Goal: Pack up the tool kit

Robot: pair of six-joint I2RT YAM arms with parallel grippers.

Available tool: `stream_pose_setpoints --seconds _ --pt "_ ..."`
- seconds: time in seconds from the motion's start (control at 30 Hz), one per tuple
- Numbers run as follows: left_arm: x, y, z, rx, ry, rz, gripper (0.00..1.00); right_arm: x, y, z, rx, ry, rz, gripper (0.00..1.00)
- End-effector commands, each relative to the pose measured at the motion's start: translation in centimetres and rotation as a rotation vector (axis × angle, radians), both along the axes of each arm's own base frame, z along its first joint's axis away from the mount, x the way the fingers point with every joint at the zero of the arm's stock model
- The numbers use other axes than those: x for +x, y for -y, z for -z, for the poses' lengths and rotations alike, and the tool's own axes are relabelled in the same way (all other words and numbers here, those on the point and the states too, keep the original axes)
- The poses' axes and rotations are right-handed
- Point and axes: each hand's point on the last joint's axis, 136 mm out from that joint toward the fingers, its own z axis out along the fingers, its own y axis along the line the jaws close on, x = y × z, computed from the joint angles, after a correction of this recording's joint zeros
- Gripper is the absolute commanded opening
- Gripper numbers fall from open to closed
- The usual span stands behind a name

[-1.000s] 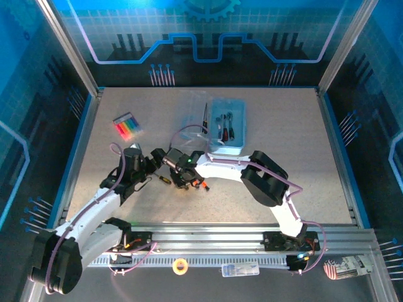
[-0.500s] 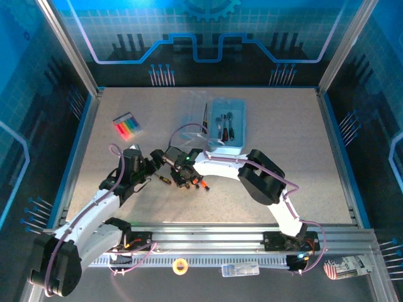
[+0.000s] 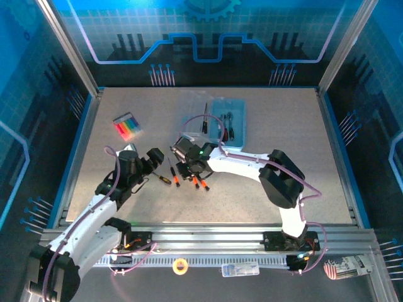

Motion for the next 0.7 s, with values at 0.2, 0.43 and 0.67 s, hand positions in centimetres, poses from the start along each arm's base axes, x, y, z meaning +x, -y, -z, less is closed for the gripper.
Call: stream_pose_setpoints --seconds 0.2,0.43,0.67 --pt "0.2 0.1 -1.1 0.036 0.031 0.029 0.99 1.8 2.2 -7.3 0.126 0.077 0.061 0.15" --pt "1.6 2.1 -3.2 -0.027 0.093 0.101 0.99 6.4 6.6 -13.3 0.199 0.174 0.163 0.15" --pt "2.6 6.4 -4.8 -0.015 0.133 0.238 0.98 12.9 12.5 -13.4 0.262 0.162 0.345 0.15"
